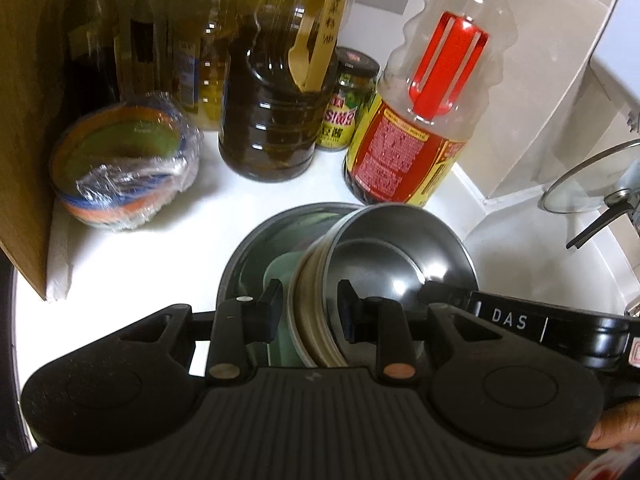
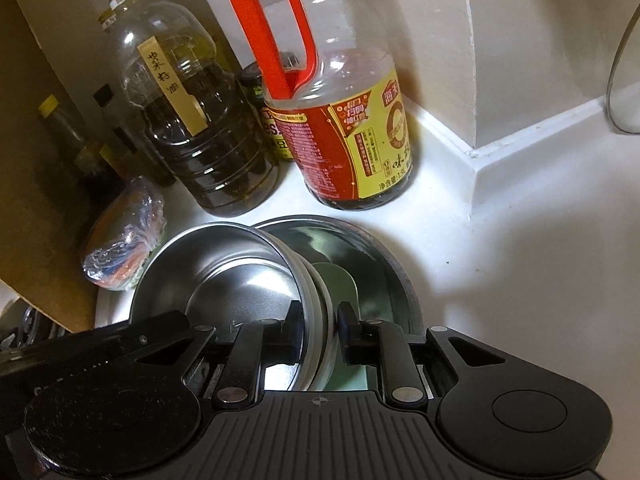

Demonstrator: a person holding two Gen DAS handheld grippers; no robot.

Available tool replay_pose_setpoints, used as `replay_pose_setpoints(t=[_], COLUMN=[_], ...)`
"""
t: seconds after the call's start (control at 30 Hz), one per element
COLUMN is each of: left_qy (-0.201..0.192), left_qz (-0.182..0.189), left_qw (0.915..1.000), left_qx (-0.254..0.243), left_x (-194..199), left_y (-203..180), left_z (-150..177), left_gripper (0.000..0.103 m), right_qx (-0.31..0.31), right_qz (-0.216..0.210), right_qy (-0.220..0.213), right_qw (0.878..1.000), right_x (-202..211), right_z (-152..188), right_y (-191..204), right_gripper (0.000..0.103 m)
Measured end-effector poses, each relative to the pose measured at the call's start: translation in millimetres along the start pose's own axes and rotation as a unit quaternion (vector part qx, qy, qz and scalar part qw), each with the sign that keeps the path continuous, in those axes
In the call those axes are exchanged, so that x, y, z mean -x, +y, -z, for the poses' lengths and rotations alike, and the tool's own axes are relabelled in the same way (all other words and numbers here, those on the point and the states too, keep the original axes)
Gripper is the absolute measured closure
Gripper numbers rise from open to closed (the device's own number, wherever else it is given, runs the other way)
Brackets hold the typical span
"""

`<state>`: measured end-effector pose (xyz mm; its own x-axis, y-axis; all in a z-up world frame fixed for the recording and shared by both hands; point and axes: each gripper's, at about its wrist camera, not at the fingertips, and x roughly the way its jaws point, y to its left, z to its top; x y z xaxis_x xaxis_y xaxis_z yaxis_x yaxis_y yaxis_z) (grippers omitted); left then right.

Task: Organize plates and bowls
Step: 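Lower the stack onto the green plate in the steel tray, then open both grippers and withdraw them from the stack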

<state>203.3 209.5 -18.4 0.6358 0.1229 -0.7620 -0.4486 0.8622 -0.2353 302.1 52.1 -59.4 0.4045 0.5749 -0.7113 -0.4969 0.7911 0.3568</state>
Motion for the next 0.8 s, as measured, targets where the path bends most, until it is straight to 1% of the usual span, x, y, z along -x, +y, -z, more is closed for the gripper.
replay_pose_setpoints(t=[0.1,0.13,0.23,0.33,0.37,0.4,0.57,0.67,0.8], left_qy=[-0.014,-0.02,-0.032,-0.028,-0.028,-0.028,-0.018,-0.005,0.012], left_qz=[-0.006,-0.009,-0.009,0.002,0.003,0.004,0.012,0.019,0.024], left_qw=[0.9999,0.9997,0.9993,0.9994,0.9994,0.9994,0.9996,0.9997,0.9995], left_qx=[-0.005,-0.008,-0.017,-0.02,-0.02,-0.021,-0.017,-0.012,-0.013], left_x=[7,9,14,13,13,13,10,9,6], left_y=[0,-1,-2,-3,-3,-4,-2,2,3], left_z=[0,-1,-2,-4,-4,-4,-9,-14,-20], left_gripper=[0.079,0.082,0.086,0.095,0.095,0.095,0.095,0.095,0.095], right_qx=[0.004,0.008,0.02,0.026,0.024,0.025,0.02,0.003,-0.003], right_qz=[-0.004,-0.006,-0.009,-0.017,-0.021,-0.025,-0.023,-0.026,-0.02], right_qy=[-0.011,-0.017,-0.037,-0.046,-0.052,-0.052,-0.047,-0.032,-0.003], right_qw=[1.0,1.0,0.999,0.998,0.998,0.998,0.998,0.999,1.0], right_x=[6,8,14,14,15,15,15,14,12], right_z=[1,1,1,0,1,1,0,-6,-15], right_y=[0,0,2,2,1,1,1,-1,0], right_gripper=[0.084,0.084,0.084,0.084,0.09,0.092,0.093,0.093,0.093])
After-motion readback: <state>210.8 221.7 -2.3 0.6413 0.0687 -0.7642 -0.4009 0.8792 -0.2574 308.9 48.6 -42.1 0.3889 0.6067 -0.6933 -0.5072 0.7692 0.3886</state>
